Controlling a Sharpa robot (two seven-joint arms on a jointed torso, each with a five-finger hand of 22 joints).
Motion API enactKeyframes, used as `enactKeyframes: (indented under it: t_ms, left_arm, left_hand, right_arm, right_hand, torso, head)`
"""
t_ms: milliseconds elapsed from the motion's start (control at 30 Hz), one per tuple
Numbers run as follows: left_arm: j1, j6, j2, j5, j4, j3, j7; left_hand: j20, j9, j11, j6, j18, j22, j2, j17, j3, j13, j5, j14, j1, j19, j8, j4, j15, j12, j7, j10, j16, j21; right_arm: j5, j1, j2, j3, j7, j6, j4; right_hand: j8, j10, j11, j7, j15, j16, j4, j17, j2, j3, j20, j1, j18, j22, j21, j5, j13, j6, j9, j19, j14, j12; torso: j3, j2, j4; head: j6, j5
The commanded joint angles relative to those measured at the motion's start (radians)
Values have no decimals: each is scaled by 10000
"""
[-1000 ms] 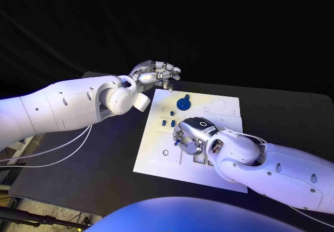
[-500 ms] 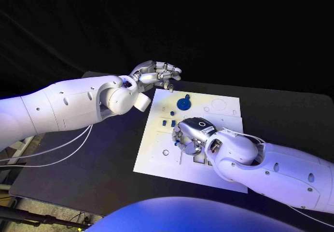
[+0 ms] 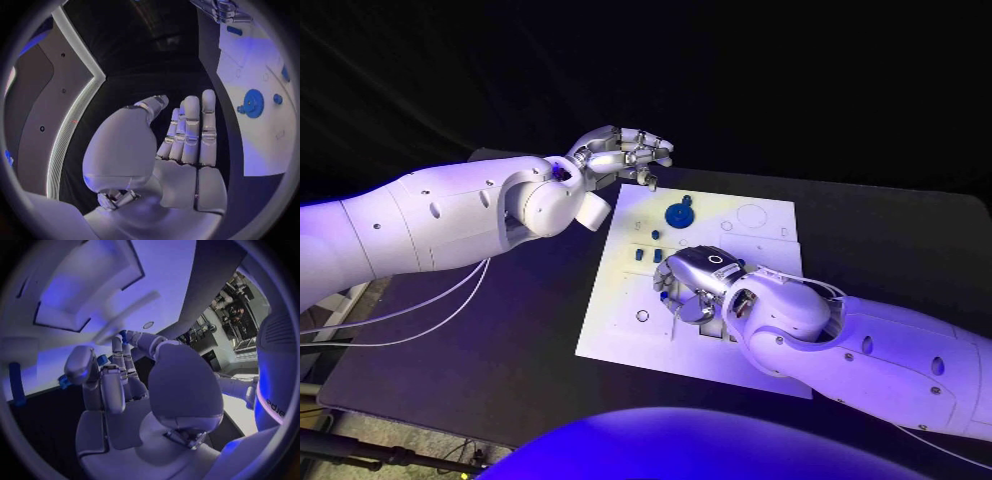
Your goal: Assemble the parts on the task board
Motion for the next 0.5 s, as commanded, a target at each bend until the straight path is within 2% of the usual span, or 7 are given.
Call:
enactKeyframes:
  t_ms: [33, 267, 400, 500]
  left_arm:
    - [10, 147, 5, -21, 2, 7, -7]
    - [10, 164, 1, -21, -14, 7, -35]
    - [10, 185, -8, -21, -23, 6, -52]
    - [10, 196, -22, -21, -33, 5, -65]
  left_hand:
    - [46, 20, -5, -64, 68, -10, 8, -17, 8, -16, 51, -45, -136, -3, 42, -10, -3, 5, 89, -87, -8, -78]
    - [51, 24, 1, -94, 68, -12, 3, -17, 2, -19, 47, -53, -152, -6, 61, -10, 3, 5, 94, -115, -6, -88]
    - [51, 24, 1, -94, 68, -12, 3, -17, 2, -19, 47, -53, -152, -6, 61, -10, 3, 5, 94, -115, -6, -88]
    - [54, 27, 4, -111, 68, -13, 3, -18, -1, -20, 41, -60, -160, -8, 75, -9, 7, 8, 97, -128, -5, -95]
  right_arm:
    - [80, -14, -2, -6, 217, 46, -10]
    - [96, -14, -193, -7, 231, -243, 97]
    - [100, 16, -615, 17, 191, -420, 452]
    - [126, 149, -1049, 62, 126, -496, 806]
  right_hand:
    - [-121, -193, 57, 10, 106, -34, -30, 62, -49, -66, 110, -95, -32, -49, -94, 95, -88, -174, -49, -3, 456, -119]
    - [-169, -347, 79, 14, 127, -58, -63, 11, -52, -107, 139, -90, 2, -134, -234, 136, -150, -230, -75, -61, 437, -198]
    - [-172, -380, 86, 21, 132, -74, -75, -22, -53, -121, 146, -84, 15, -172, -296, 169, -164, -226, -78, -88, 426, -212]
    - [-163, -385, 89, 27, 135, -72, -76, -18, -49, -131, 150, -87, 13, -162, -283, 185, -169, -207, -75, -81, 426, -211]
  torso:
    - [4, -4, 1]
    - [3, -4, 1]
    - [7, -9, 0]
    - [4, -19, -14]
  head:
    - [1, 6]
    - [1, -28]
    - [1, -66]
    - [1, -97]
